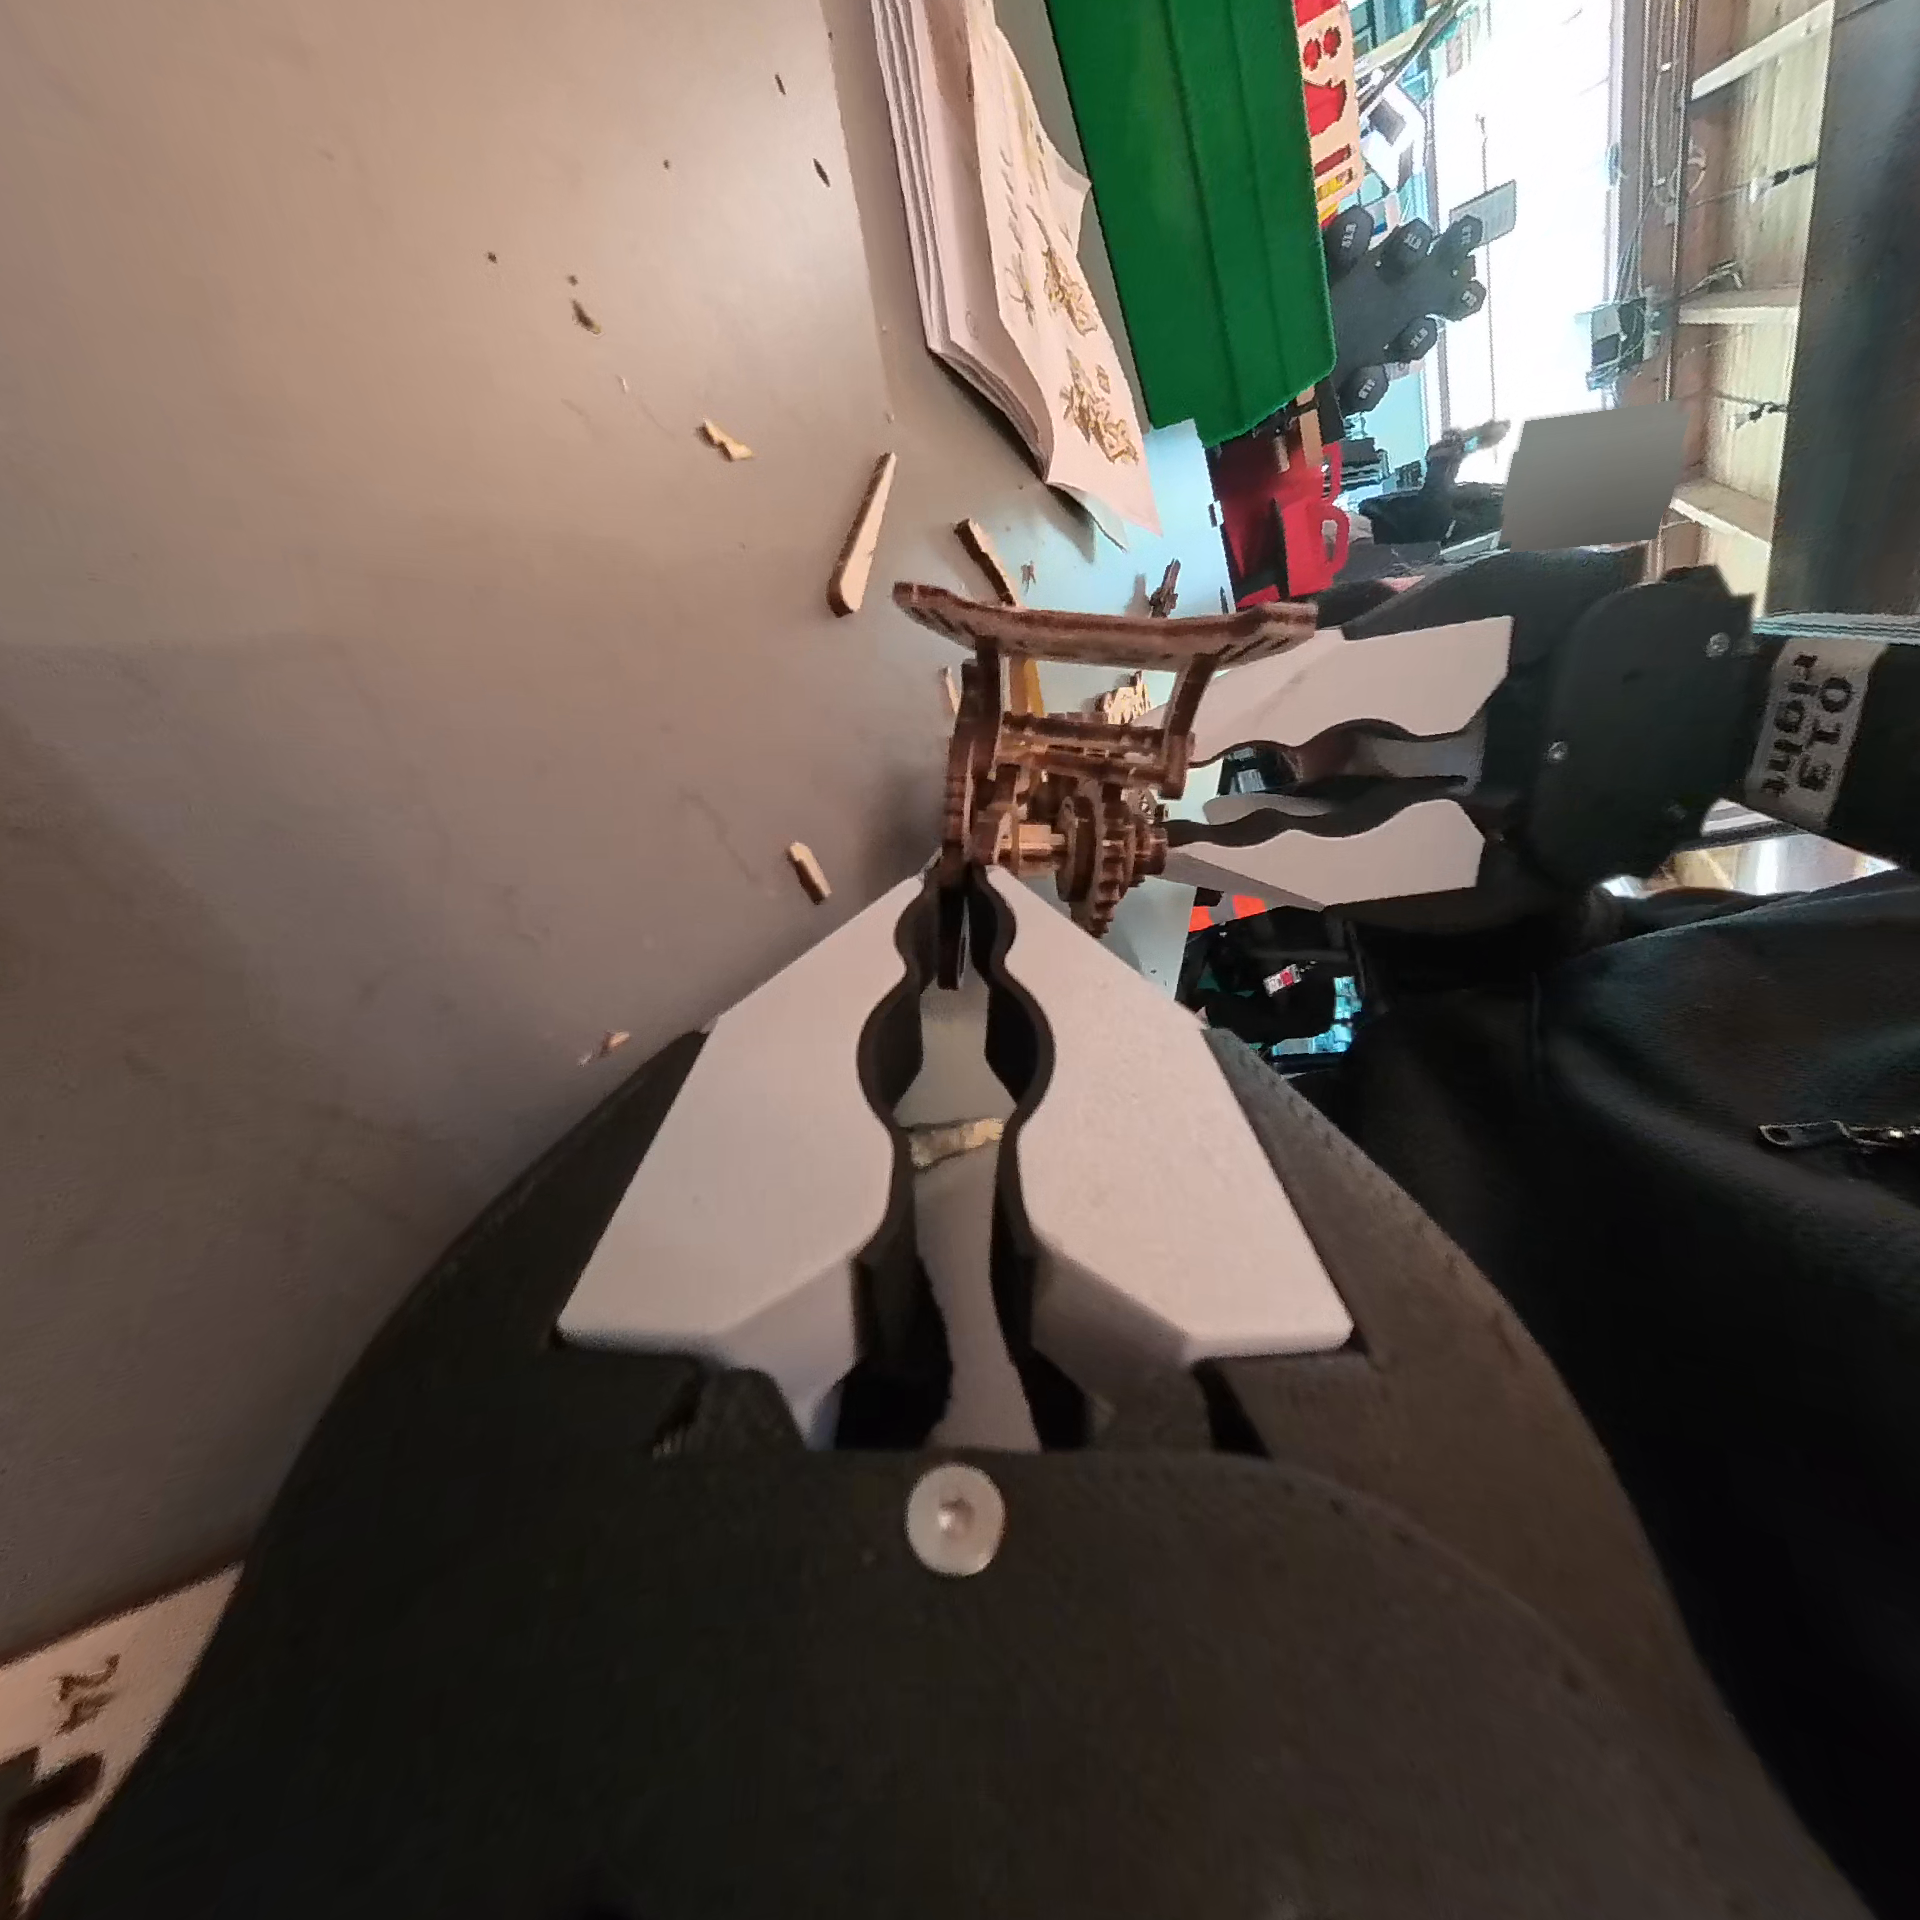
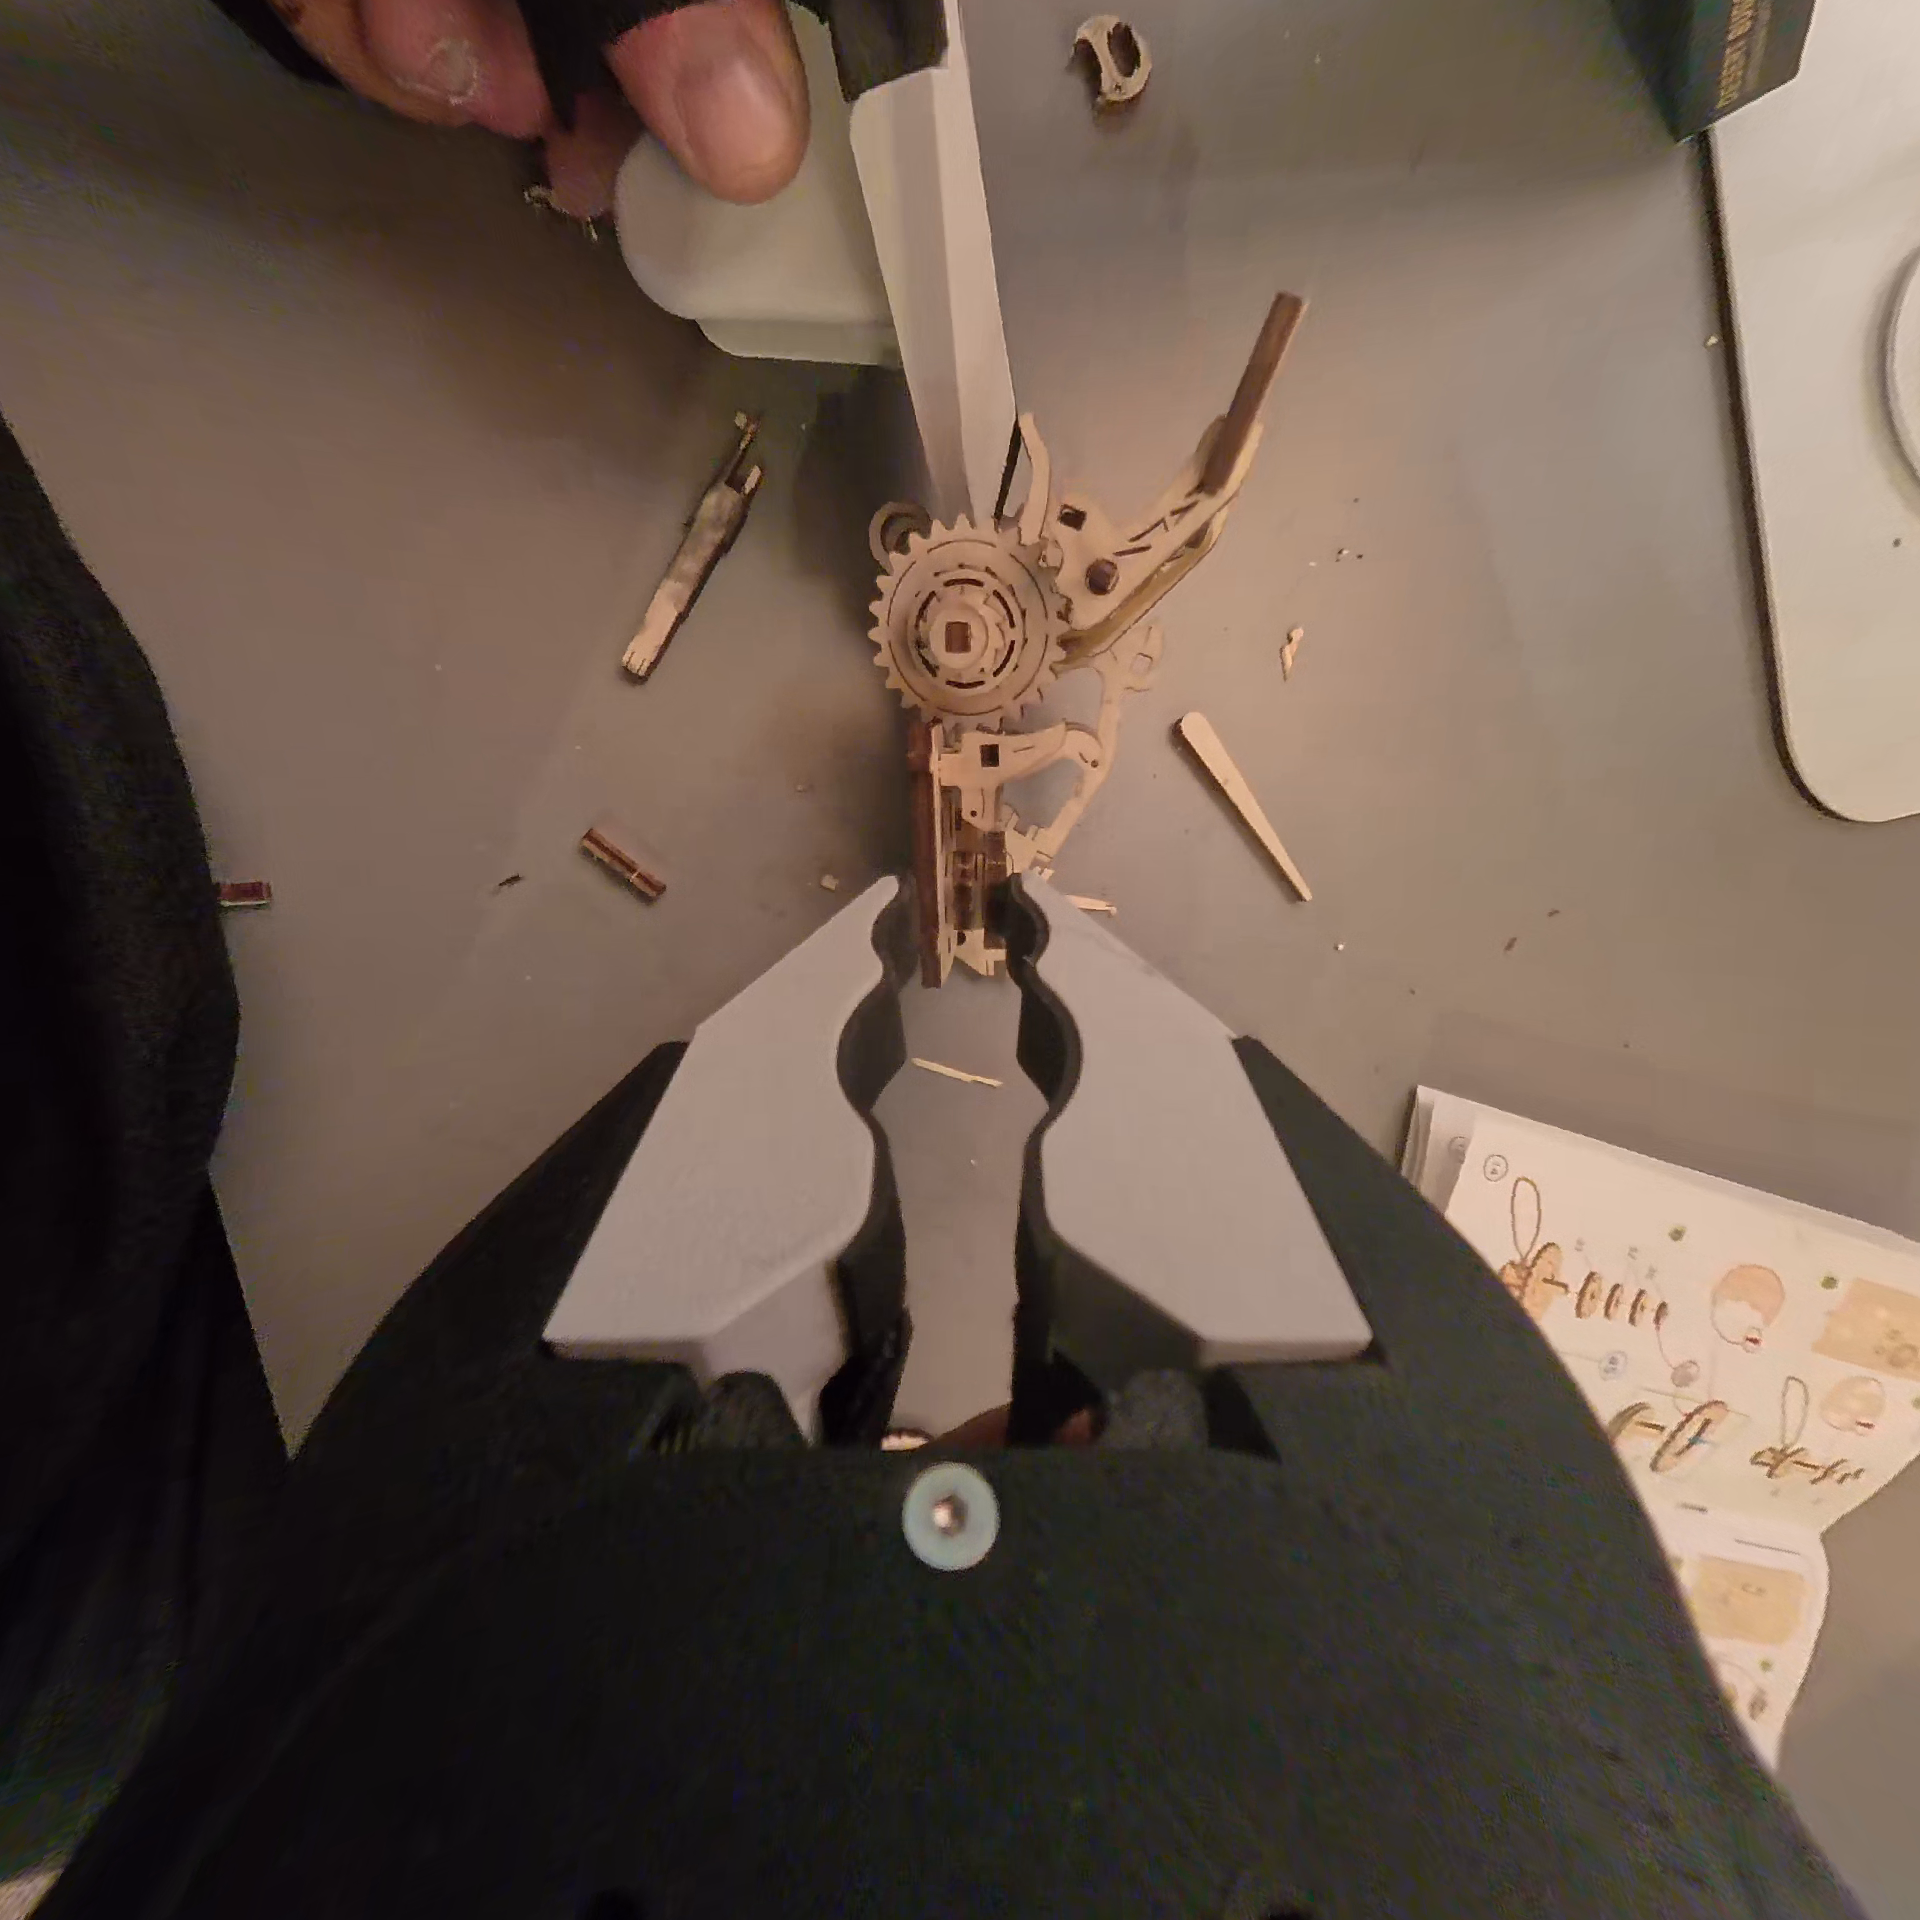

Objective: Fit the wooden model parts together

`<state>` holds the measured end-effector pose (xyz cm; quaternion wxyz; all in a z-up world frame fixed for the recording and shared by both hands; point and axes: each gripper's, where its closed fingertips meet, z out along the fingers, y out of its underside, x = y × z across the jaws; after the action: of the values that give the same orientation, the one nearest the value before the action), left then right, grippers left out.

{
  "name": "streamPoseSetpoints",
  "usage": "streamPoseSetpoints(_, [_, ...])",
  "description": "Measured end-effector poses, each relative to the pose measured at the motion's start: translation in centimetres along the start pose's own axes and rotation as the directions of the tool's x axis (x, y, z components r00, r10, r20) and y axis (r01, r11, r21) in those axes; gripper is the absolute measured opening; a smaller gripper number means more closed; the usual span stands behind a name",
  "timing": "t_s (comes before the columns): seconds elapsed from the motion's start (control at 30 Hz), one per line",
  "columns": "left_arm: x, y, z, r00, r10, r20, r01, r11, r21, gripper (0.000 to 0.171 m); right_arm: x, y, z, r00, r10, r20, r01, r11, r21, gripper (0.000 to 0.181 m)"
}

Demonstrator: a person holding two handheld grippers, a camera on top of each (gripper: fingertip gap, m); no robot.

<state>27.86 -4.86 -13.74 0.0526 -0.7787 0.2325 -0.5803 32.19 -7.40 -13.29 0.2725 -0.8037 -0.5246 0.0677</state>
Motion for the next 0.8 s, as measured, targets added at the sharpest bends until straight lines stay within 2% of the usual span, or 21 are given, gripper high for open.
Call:
streamPoseSetpoints(0.57, [-1.0, -0.6, -0.4, 0.999, -0.043, 0.024, 0.044, 0.999, -0.015, 0.005, 0.6, -0.5, 0.6, 0.997, 0.019, 0.081, -0.008, 0.992, -0.128, 0.013])
streamPoseSetpoints(0.8, [-1.5, -1.0, -1.4, 0.999, -0.022, 0.041, 0.023, 1.0, -0.018, 0.012, 1.0, -0.8, 1.0, 0.99, 0.057, 0.13, -0.033, 0.983, -0.181, 0.013])
